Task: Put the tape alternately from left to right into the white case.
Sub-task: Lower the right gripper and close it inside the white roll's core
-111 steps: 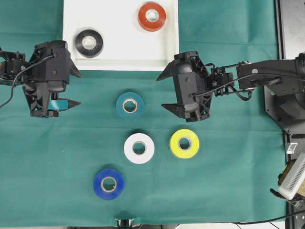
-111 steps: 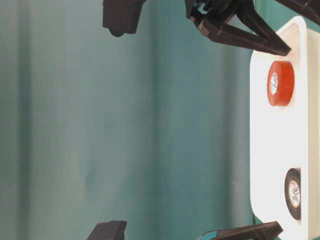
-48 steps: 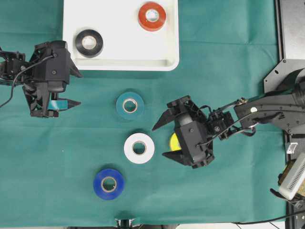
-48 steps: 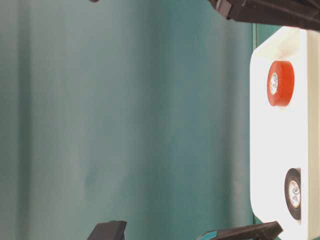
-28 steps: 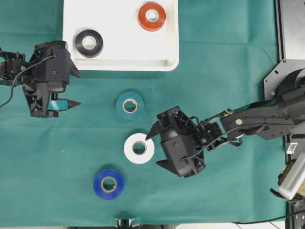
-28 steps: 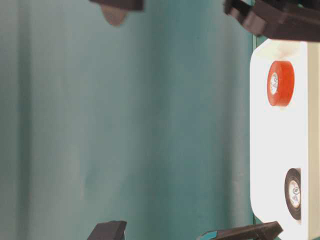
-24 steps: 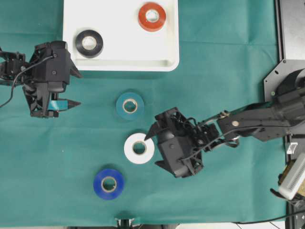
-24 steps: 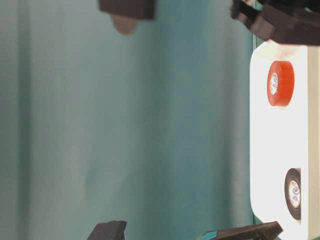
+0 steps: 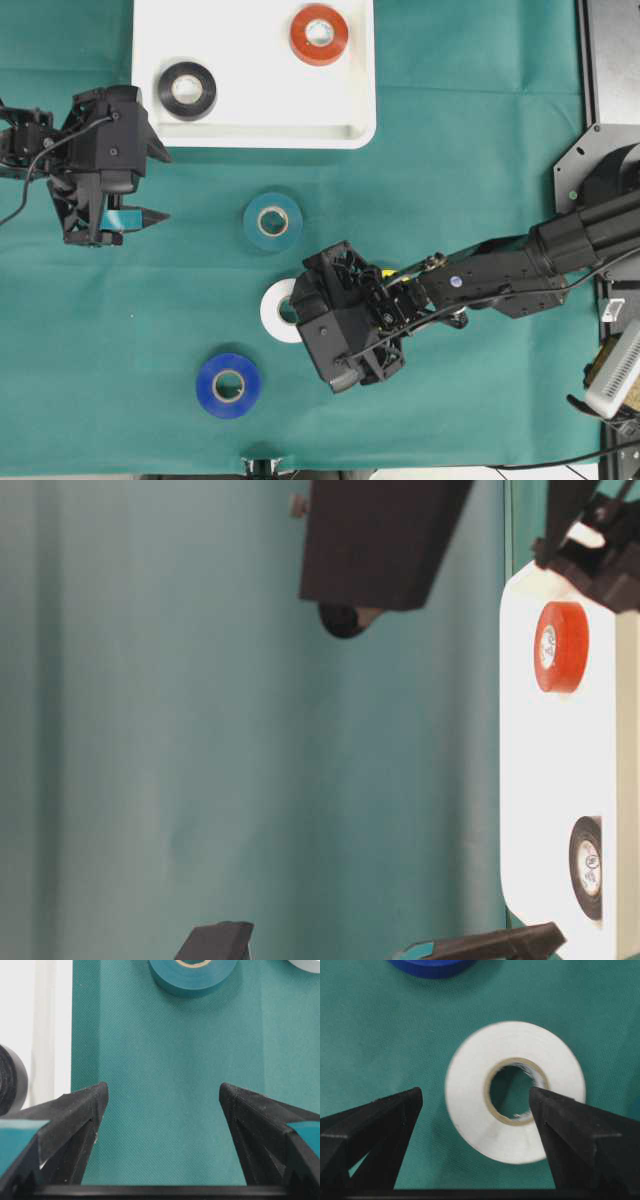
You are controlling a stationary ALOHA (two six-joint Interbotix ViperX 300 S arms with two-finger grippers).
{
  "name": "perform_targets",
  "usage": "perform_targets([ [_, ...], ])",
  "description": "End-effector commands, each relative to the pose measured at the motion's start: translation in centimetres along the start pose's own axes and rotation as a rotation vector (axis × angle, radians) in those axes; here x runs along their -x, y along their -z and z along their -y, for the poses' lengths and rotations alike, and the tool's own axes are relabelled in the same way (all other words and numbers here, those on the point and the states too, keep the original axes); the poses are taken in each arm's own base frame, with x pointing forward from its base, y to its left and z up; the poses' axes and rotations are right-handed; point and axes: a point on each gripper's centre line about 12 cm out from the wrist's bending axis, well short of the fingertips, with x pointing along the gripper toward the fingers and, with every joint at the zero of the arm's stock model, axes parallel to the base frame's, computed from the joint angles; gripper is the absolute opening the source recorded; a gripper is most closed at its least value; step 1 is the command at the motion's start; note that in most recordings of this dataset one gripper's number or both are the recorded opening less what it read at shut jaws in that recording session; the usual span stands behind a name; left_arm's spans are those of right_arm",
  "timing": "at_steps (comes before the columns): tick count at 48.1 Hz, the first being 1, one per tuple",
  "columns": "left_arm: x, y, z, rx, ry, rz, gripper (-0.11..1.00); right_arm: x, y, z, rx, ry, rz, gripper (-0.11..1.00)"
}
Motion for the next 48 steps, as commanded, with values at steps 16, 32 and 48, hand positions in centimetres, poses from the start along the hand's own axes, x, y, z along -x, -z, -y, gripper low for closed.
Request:
perform_targets([
  [16, 0.4, -1.0, 0.0, -0.001, 0.001, 0.038, 0.99, -0.2, -0.5, 0.1, -0.03, 0.01, -0.02, 0.71],
  [32, 0.4, -1.0, 0.0, -0.001, 0.001, 0.038, 0.99, -1.4, -0.5, 0.4, -0.054, 0.017, -0.035, 0.71],
  [48, 0.5, -1.0, 0.0, -0.001, 0.001, 0.04, 0.99, -1.6, -0.6, 0.3, -0.051, 0.017, -0.036, 0.34],
])
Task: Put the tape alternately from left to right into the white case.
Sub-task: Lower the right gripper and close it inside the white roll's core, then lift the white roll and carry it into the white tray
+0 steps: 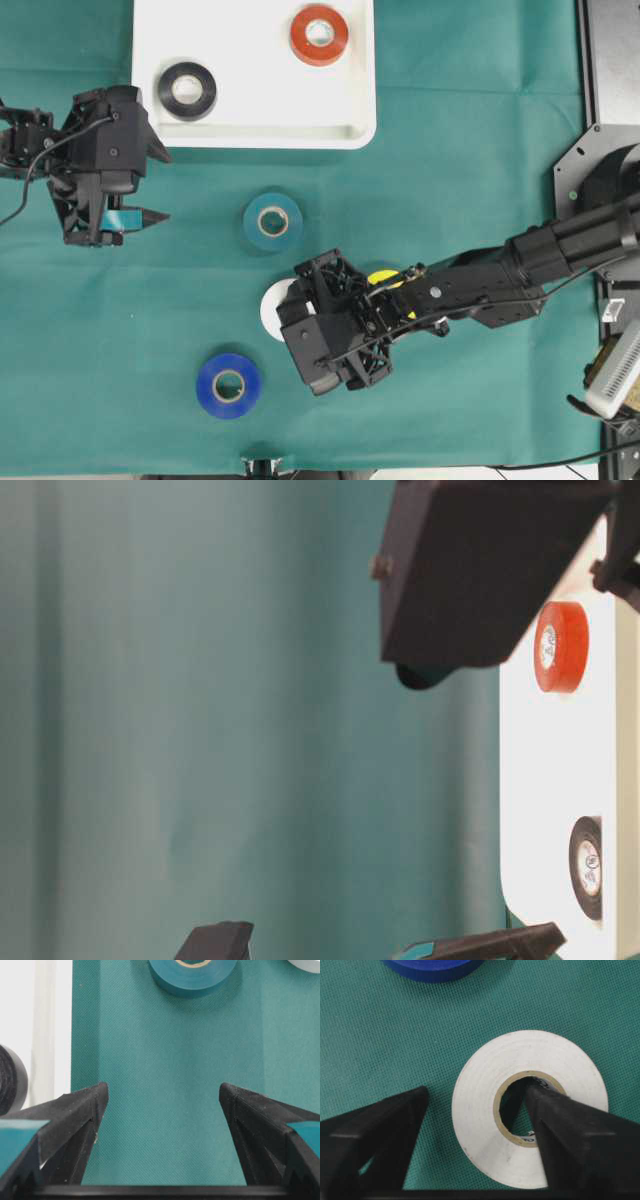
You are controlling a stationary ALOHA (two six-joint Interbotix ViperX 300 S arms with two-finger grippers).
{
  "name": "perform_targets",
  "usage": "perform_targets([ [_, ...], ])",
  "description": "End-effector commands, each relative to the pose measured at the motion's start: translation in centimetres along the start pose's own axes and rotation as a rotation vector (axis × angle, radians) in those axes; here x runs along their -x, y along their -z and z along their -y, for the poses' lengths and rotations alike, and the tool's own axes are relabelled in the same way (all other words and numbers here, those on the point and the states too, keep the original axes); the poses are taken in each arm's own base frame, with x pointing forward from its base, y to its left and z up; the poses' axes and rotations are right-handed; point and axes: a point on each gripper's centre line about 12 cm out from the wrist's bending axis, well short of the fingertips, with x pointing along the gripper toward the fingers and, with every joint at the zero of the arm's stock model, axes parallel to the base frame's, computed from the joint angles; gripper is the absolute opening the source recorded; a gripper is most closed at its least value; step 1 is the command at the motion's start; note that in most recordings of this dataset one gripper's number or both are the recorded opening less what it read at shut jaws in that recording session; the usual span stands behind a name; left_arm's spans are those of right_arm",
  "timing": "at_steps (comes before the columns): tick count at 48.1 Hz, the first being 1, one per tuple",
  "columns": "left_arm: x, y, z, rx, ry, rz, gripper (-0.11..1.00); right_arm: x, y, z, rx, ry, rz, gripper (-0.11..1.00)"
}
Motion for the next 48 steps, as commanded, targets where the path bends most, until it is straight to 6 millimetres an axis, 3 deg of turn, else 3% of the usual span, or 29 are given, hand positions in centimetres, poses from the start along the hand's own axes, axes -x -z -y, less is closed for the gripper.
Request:
perform_targets([
  [1, 0.4, -1.0, 0.0, -0.003, 0.0, 0.038, 0.99, 0.4, -0.8, 0.1, 0.002, 0.0, 0.025, 0.29],
  [6, 0.4, -1.0, 0.0, -0.001, 0.001, 0.038, 0.99, 0.6, -1.1, 0.1, 0.001, 0.0, 0.032, 0.11],
  [12, 0.5, -1.0, 0.0, -0.003, 0.0, 0.04, 0.99, 0.8, -1.2, 0.1, 0.001, -0.001, 0.038, 0.05],
  [30, 0.5, -0.9, 0.0, -0.001, 0.001, 0.037, 0.99, 1.2, -1.8, 0.1, 0.0, -0.002, 0.055, 0.05],
  [48, 0.5, -0.9, 0.0, -0.001, 0.001, 0.035, 0.99, 4.7, -3.5, 0.1, -0.004, 0.007, 0.096, 0.04],
])
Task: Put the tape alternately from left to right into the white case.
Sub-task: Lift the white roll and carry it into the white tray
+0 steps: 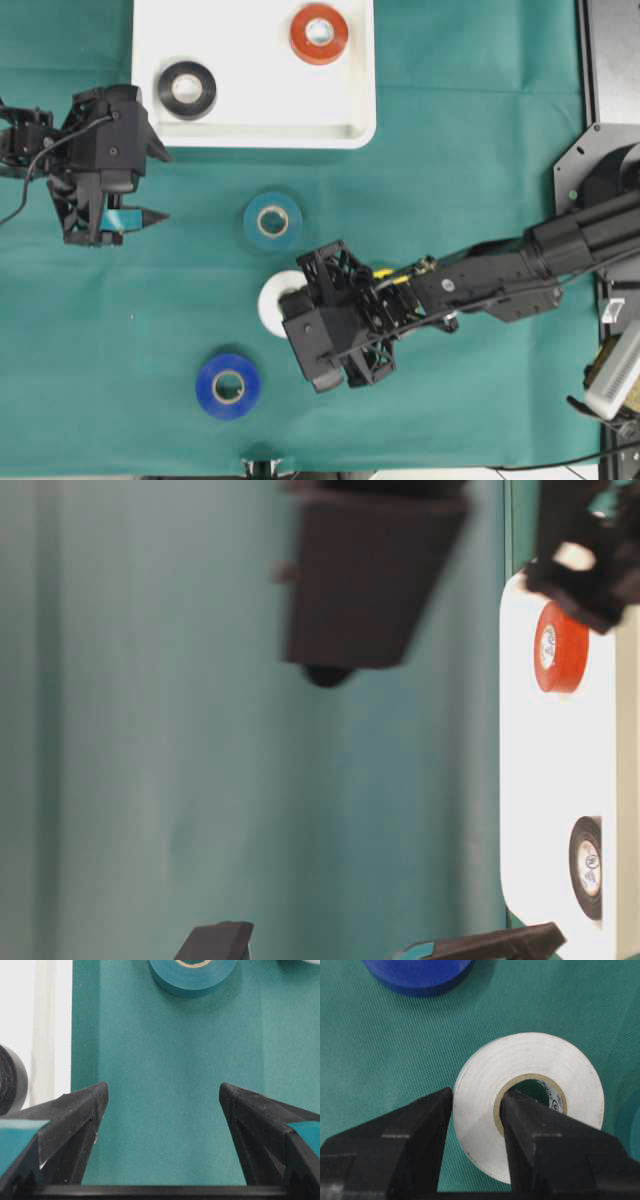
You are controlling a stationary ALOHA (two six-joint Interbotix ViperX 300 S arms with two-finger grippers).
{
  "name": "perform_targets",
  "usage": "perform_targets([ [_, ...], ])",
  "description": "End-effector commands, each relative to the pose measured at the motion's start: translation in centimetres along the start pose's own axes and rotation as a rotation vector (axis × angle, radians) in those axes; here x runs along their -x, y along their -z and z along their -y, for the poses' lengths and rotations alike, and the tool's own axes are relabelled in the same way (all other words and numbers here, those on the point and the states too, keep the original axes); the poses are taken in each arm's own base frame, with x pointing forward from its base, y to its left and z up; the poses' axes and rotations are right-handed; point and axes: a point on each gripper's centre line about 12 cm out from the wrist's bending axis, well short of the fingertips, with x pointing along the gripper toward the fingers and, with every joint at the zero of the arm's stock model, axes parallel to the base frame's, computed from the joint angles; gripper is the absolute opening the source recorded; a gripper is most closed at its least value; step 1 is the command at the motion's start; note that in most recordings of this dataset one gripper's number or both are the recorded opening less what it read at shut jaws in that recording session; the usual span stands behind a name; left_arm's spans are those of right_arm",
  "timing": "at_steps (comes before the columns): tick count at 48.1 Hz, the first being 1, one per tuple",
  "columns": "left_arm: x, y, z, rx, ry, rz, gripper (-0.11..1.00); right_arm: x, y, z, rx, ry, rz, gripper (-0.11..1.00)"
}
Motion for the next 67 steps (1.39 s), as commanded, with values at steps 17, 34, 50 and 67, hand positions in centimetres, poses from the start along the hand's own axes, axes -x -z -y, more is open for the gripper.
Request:
perform_targets([
  [17, 0.5, -0.9, 0.0, -0.003, 0.001, 0.037, 0.99, 2.5, -2.2, 0.0, 0.006, 0.002, 0.063, 0.04],
  [34, 0.5, -0.9, 0.0, 0.0, 0.001, 0.037, 0.99, 3.1, -2.3, 3.7, 0.058, 0.101, 0.038, 0.04],
  [50, 0.5, -0.9, 0.0, 0.0, 0.001, 0.037, 0.99, 4.5, -2.6, 10.3, 0.005, 0.223, 0.053, 0.04],
  [67, 0.5, -1.1, 0.0, -0.001, 0.001, 0.04, 0.99, 5.5, -2.4, 16.0, -0.051, 0.31, 0.105, 0.04],
])
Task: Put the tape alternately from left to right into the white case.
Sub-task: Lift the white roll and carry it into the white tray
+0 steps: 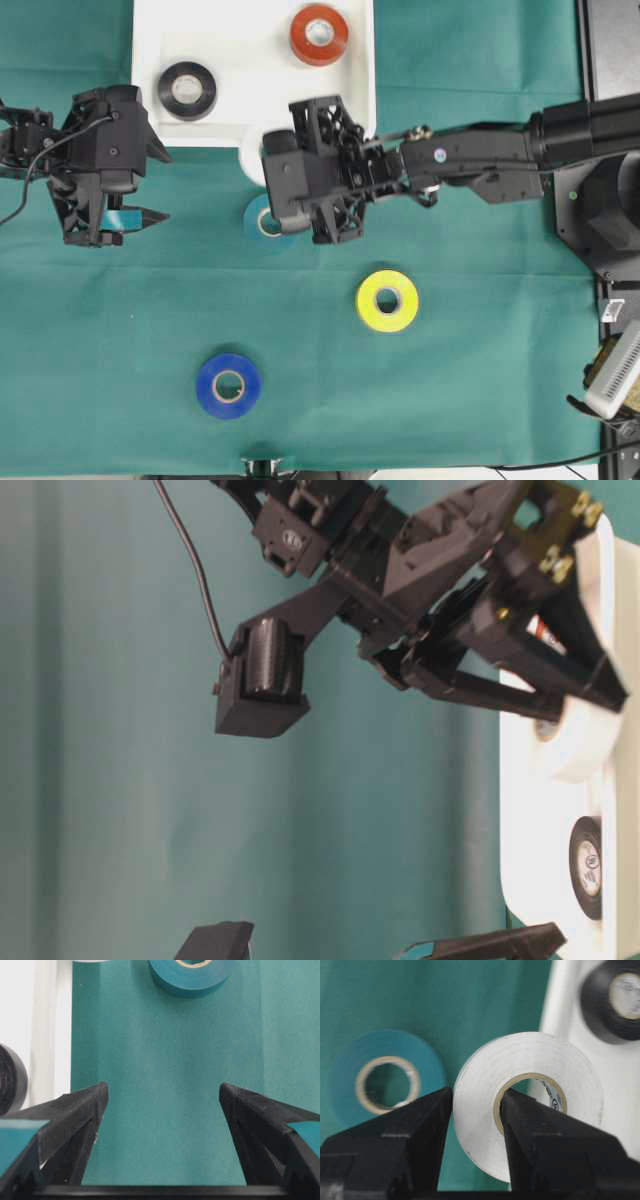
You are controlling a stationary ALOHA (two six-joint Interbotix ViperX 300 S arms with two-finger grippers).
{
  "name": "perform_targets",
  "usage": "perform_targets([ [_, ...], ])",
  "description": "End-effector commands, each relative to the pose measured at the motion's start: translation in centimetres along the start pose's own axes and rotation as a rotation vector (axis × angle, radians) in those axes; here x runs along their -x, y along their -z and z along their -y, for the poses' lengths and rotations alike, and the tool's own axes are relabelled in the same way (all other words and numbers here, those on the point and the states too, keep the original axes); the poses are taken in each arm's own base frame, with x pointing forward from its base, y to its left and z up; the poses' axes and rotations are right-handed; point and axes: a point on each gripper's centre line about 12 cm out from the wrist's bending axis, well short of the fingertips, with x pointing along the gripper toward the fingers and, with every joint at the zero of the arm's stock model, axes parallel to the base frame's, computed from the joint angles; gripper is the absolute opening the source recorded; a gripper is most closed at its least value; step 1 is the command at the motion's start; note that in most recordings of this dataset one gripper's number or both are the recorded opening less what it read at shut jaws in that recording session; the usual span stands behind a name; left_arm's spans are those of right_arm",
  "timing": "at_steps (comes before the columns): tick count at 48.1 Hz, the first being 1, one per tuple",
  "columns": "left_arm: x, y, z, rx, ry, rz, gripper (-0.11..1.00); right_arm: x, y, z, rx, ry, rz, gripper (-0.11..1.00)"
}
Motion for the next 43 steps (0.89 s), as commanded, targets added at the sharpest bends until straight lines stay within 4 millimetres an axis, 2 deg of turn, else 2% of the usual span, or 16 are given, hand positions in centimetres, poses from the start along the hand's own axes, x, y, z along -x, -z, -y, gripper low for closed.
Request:
perform_targets([
  [1, 0.5, -1.0, 0.0, -0.004, 0.001, 0.04, 0.99, 1.1, -1.5, 1.4, -0.018, 0.02, 0.067, 0.04],
  [25, 0.4, -1.0, 0.0, -0.004, 0.001, 0.038, 0.99, -0.6, 0.0, 7.4, -0.117, 0.097, 0.085, 0.04],
  [43, 0.4, -1.0, 0.0, -0.006, 0.001, 0.037, 0.99, -1.5, 0.9, 8.1, -0.131, 0.105, 0.061, 0.04],
])
